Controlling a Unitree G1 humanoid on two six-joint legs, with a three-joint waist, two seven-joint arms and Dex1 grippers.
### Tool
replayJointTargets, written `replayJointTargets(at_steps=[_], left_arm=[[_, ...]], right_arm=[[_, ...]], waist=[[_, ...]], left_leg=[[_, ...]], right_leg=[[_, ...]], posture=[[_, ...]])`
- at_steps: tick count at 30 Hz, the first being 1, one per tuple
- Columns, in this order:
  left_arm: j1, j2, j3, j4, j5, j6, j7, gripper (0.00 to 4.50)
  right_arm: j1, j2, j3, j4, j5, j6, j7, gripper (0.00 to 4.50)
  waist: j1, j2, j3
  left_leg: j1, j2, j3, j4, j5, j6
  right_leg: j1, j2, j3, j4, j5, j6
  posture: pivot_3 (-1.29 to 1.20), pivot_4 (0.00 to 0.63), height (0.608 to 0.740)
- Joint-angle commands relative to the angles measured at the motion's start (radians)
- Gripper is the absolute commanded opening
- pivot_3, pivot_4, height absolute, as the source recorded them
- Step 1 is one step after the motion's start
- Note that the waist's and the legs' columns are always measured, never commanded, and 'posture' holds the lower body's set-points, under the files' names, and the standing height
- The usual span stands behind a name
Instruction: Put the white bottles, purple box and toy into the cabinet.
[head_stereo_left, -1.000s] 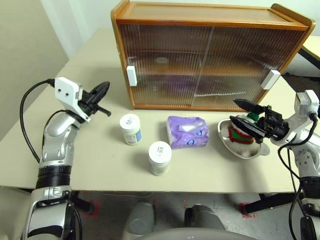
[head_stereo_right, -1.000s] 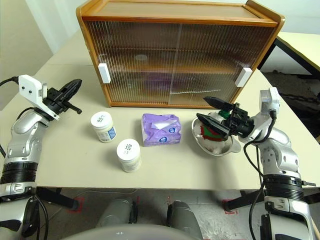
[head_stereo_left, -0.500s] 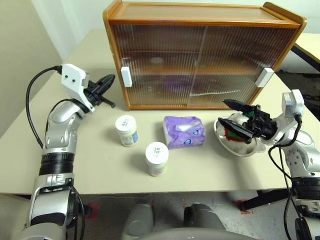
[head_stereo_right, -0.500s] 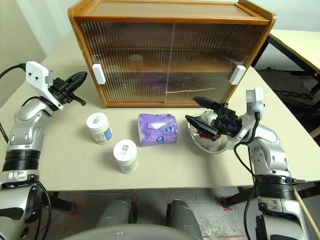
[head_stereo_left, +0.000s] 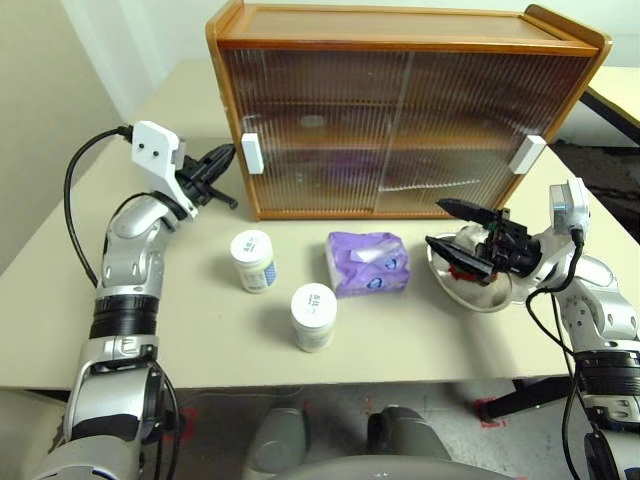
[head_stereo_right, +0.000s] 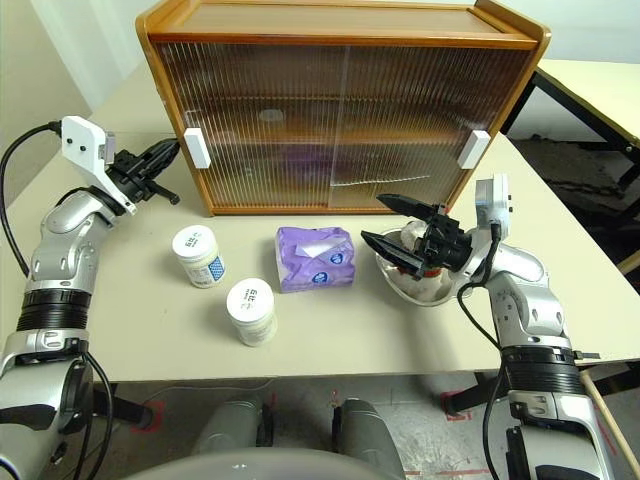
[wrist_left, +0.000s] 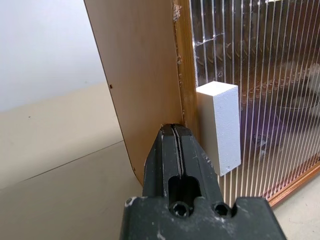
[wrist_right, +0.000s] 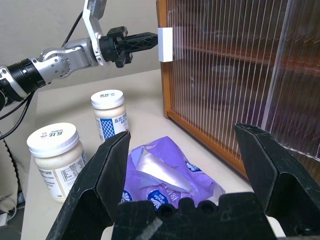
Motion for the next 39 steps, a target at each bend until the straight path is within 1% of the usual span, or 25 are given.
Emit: replayJointTargets(at_steps=[1,8,12,20,32,39], left_arm=[[0.02,-0.006,-0.035,-0.037,0.008,0.01,-0.029,0.03],[0.057,0.013,-0.018,-0.087,0.001,0.029,-0.026,0.03],[0.056,0.015,-0.014,-0.094,0.003,0.035,-0.026,0.03],[0.059,0.01,-0.02,-0.109,0.004,0.048,-0.023,0.03],[-0.028,-0.022,-0.074,-0.031,0.021,0.032,-0.048,0.03],[-0.041,-0.032,-0.115,-0.056,0.03,0.049,-0.07,0.03]], right_arm=[[-0.002,0.0,0.007,0.006,-0.006,-0.015,0.0,4.5],[-0.014,-0.001,0.022,0.029,-0.018,-0.024,0.014,4.5],[-0.028,-0.011,0.049,0.053,-0.037,-0.038,0.037,4.5],[-0.037,-0.004,0.052,0.052,-0.033,-0.039,0.034,4.5],[-0.032,0.025,0.039,0.049,-0.018,-0.044,0.017,4.5],[-0.029,0.038,0.019,0.05,-0.002,-0.05,0.006,4.5]], waist=[[0.0,0.0,0.0],[-0.001,0.0,0.0],[-0.001,0.0,0.0],[-0.005,0.0,0.0],[-0.008,0.0,0.0],[-0.015,0.0,0.0]], left_leg=[[0.0,0.0,0.0,0.0,0.0,0.0],[0.0,0.0,0.0,0.0,0.0,0.0],[0.0,0.0,0.0,0.0,0.0,0.0],[0.001,0.0,0.0,0.0,0.0,0.0],[0.001,0.0,0.0,0.0,0.0,0.0],[0.001,0.0,0.0,0.0,0.001,0.001]], right_leg=[[0.0,0.0,0.0,0.0,0.0,0.0],[0.0,-0.001,0.0,0.0,0.0,0.0],[0.0,-0.001,-0.001,0.0,0.0,0.0],[0.0,0.0,0.0,0.0,0.0,0.0],[0.0,0.0,0.0,0.0,0.0,0.0],[0.0,0.001,0.0,0.0,0.0,0.0]], posture=[[0.1,0.0,0.74],[0.12,0.0,0.74],[0.13,0.0,0.74],[0.12,0.0,0.74],[0.08,0.0,0.74],[0.07,0.0,0.74]])
